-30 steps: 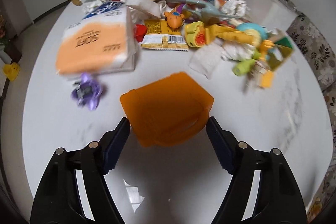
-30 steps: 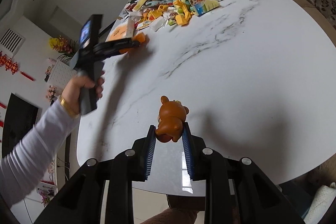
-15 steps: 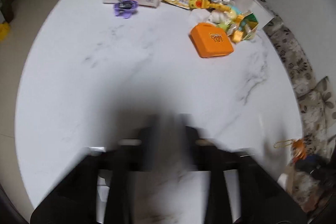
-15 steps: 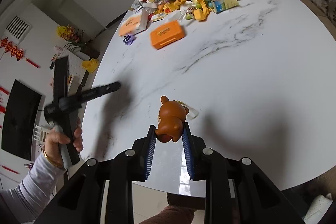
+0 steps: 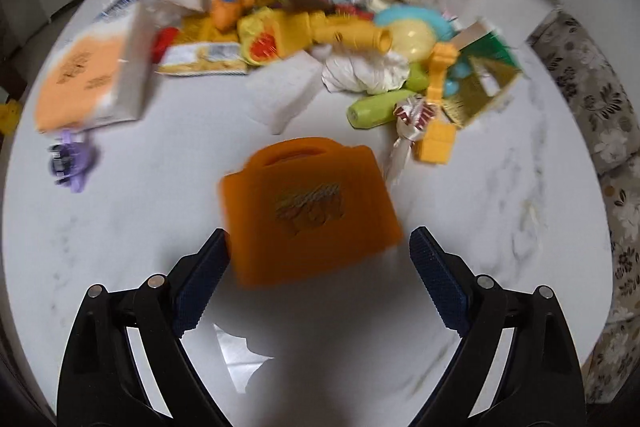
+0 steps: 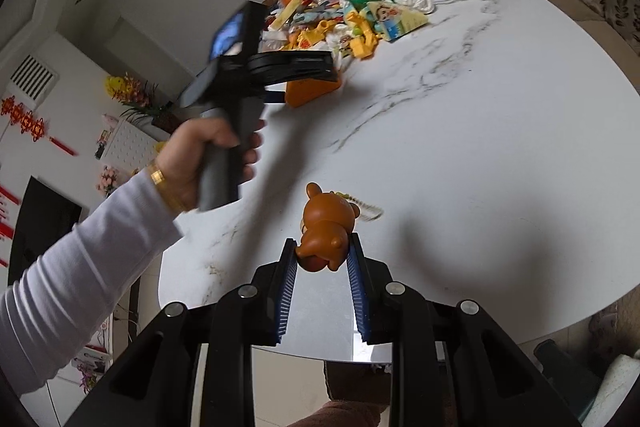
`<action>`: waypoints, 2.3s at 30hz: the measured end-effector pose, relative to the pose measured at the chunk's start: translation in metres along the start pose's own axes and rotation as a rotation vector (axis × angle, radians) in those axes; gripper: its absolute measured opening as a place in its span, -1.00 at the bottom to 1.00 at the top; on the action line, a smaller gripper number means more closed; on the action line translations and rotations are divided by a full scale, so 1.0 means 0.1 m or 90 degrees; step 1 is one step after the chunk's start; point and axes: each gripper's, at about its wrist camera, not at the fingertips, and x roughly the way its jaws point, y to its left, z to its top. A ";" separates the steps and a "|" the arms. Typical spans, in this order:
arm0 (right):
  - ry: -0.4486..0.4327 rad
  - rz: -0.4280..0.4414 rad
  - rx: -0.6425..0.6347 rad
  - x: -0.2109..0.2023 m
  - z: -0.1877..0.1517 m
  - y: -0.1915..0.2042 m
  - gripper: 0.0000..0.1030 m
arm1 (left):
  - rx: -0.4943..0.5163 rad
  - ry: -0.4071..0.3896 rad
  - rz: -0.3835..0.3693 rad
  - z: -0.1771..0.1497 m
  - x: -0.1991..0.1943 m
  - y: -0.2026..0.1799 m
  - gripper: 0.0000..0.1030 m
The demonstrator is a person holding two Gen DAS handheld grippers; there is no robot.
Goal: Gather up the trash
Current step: 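Grasp the brown bear keychain with the right tool while the left tool grasps the orange Doctor Toy case, then carry the bear and orange case into the cardboard box and release them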
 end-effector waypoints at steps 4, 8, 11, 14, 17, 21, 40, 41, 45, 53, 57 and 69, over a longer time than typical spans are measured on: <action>-0.004 0.002 0.010 -0.04 -0.01 -0.08 -0.51 | 0.000 -0.014 0.054 0.08 0.07 -0.08 0.65; -0.004 0.009 0.017 -0.04 0.01 -0.16 -0.51 | 0.000 -0.015 0.055 0.02 0.04 -0.05 0.63; -0.004 0.013 0.012 -0.04 0.04 -0.16 -0.51 | -0.024 -0.018 0.062 -0.13 -0.09 0.10 0.63; 0.000 0.020 -0.001 -0.05 0.07 -0.14 -0.51 | -0.040 -0.036 0.059 -0.43 -0.40 0.28 0.63; 0.017 0.022 -0.024 -0.04 0.06 -0.09 -0.51 | -0.039 -0.051 0.065 -0.82 -0.75 0.39 0.63; 0.053 0.033 -0.080 0.01 -0.01 0.07 -0.51 | -0.028 -0.053 0.072 -1.58 -1.29 0.55 0.63; 0.332 0.017 -0.322 0.59 -1.45 0.24 -0.51 | -0.059 0.269 -0.006 -4.23 -0.69 0.35 0.63; 0.338 0.007 -0.315 0.68 -1.54 0.17 -0.51 | -0.062 0.280 -0.007 -4.28 -0.53 0.35 0.63; 0.345 -0.067 -0.287 1.18 -1.84 -0.28 -0.51 | -0.107 0.322 -0.016 -4.47 0.23 0.36 0.63; 0.363 -0.197 -0.251 2.09 -2.27 -0.98 0.34 | -0.123 0.443 0.004 -4.79 1.50 0.27 0.71; 0.383 -0.228 -0.205 2.22 -2.27 -1.24 0.36 | -0.149 0.506 0.015 -4.91 1.77 0.36 0.72; 0.381 -0.188 -0.179 1.69 -2.09 -1.03 0.46 | -0.119 0.472 -0.028 -4.80 1.19 0.28 0.76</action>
